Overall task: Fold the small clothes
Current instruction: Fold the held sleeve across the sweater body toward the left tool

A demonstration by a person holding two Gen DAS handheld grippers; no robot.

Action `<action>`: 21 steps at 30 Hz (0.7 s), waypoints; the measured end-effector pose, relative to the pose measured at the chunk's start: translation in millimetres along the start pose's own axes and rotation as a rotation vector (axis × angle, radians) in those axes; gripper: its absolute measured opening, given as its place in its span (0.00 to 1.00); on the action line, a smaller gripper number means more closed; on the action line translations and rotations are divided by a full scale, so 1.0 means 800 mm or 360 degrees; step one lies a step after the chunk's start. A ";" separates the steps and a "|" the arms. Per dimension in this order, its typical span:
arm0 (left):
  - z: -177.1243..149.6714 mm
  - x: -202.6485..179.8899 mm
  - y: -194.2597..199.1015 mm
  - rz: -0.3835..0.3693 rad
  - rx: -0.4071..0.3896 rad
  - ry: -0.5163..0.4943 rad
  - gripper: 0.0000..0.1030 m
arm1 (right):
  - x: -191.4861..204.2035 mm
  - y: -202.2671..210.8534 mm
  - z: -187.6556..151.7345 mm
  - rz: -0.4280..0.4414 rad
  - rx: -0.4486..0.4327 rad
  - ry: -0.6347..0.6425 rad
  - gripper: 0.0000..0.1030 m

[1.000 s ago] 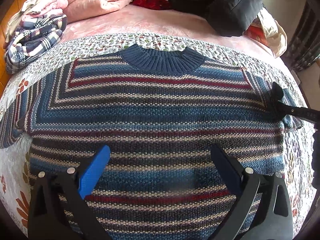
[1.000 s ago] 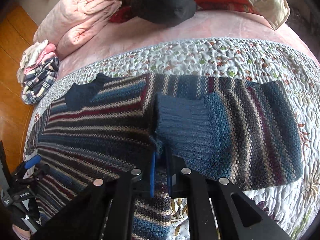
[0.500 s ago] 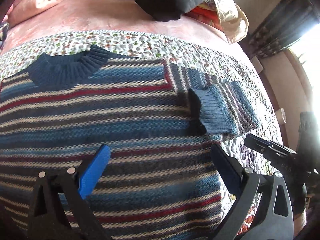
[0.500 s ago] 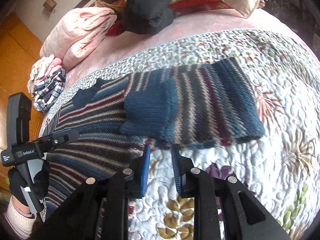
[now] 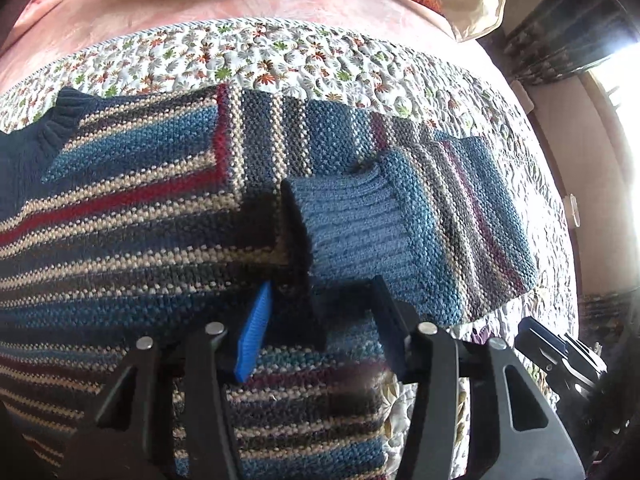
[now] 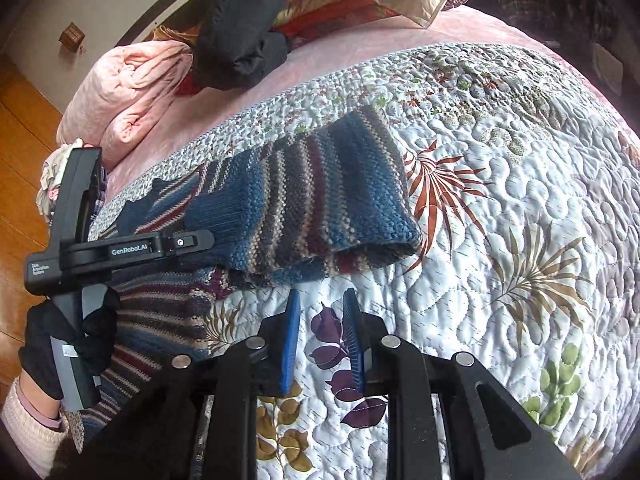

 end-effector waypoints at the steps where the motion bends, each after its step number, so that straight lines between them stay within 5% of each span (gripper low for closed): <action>1: 0.001 0.000 0.003 0.0013 -0.0016 -0.0004 0.18 | -0.001 0.000 -0.001 -0.0004 -0.0002 -0.0004 0.22; 2: 0.003 0.001 0.007 0.0030 -0.0033 0.0001 0.06 | -0.002 0.001 -0.002 -0.0006 -0.0003 -0.0008 0.22; 7: 0.003 0.010 0.045 -0.0087 -0.0166 0.0039 0.03 | 0.000 0.004 -0.002 -0.0025 -0.0015 -0.0012 0.22; 11: 0.001 0.035 0.085 -0.0072 -0.0299 0.0050 0.03 | 0.009 0.013 0.006 -0.0036 -0.0043 0.0009 0.22; 21: -0.013 0.193 0.175 0.0106 -0.0448 0.0255 0.02 | 0.053 -0.003 0.032 0.0052 -0.0050 0.0033 0.22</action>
Point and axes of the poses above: each gripper's, at about its wrist camera, not at the fingertips, and y roughly against the way its jaws point, x to its left, z to its top, the point moved 5 cm from there along -y, roughly the way its jaws point, and after that the axes turned 1 degree about z, right-handed, at the moved point
